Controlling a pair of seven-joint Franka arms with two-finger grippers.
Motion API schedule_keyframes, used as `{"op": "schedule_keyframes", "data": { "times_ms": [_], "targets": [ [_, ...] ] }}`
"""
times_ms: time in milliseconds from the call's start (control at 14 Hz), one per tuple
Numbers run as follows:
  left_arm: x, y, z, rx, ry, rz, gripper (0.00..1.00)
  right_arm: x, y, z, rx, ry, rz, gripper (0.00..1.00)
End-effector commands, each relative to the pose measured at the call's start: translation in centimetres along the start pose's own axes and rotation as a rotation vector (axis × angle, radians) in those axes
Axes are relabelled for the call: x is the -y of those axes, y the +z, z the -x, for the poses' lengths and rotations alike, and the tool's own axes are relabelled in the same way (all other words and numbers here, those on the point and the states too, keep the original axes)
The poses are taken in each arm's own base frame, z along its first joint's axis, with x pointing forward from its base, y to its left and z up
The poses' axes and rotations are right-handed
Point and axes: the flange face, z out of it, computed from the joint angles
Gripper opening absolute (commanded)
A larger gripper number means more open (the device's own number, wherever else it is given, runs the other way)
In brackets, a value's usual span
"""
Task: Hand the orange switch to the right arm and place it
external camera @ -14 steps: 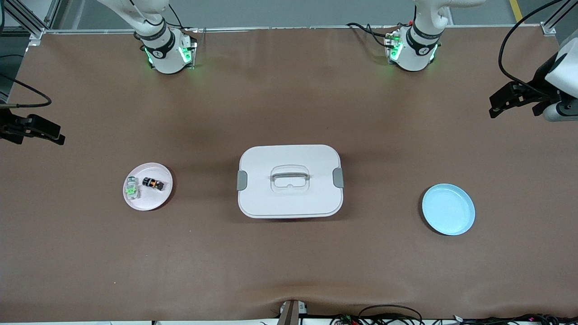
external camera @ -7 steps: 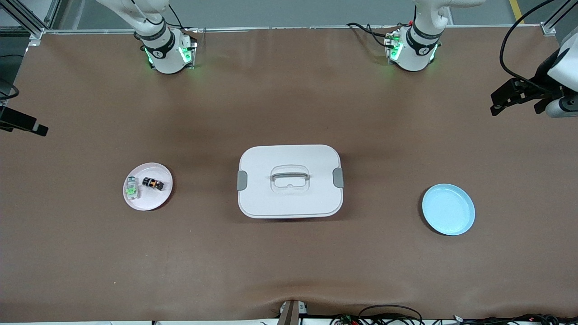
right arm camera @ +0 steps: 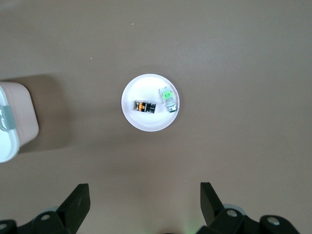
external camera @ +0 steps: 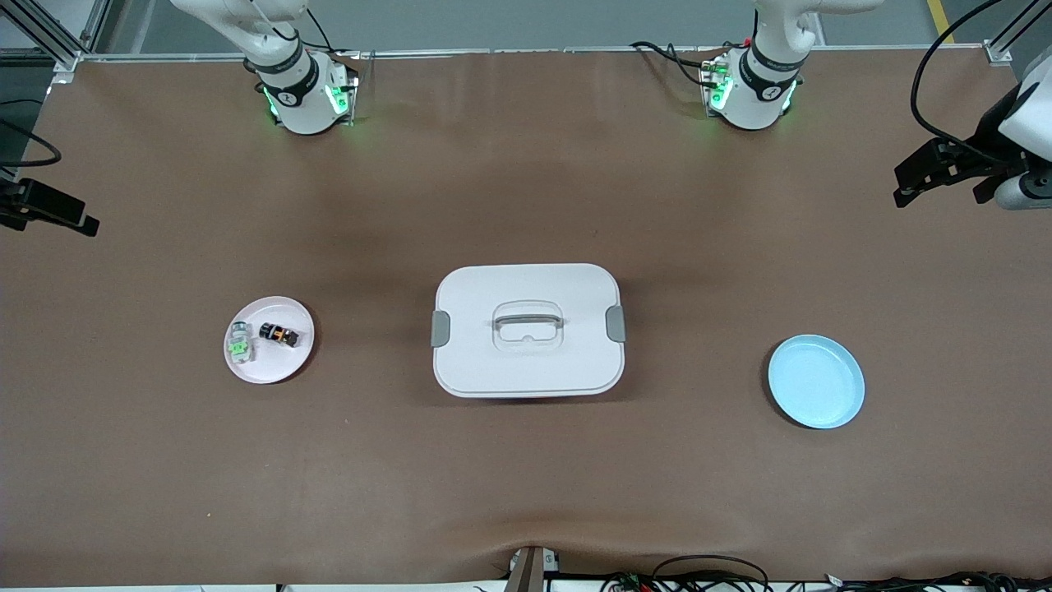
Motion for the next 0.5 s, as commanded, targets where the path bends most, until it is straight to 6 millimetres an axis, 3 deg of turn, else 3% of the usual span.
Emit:
{"op": "schedule_keyframes", "data": {
  "times_ms": [0, 143, 430],
  "targets": [
    [0.0, -0.4, 0.8, 0.007, 0.005, 0.017, 1.0, -0.3, 0.3, 2.1, -0.015, -0.025, 0.017, 1.0],
    [-0.1, -0.4, 0.8, 0.008, 0.007, 0.017, 1.0, 0.0, 0.9, 3.9, -0.06, -0.025, 0.016, 1.0],
    [-0.1, -0.6, 1.1, 0.016, 0.007, 0.016, 1.0, -1.6, 1.1, 4.2, -0.05, 0.013, -0.021, 1.0]
  ]
}}
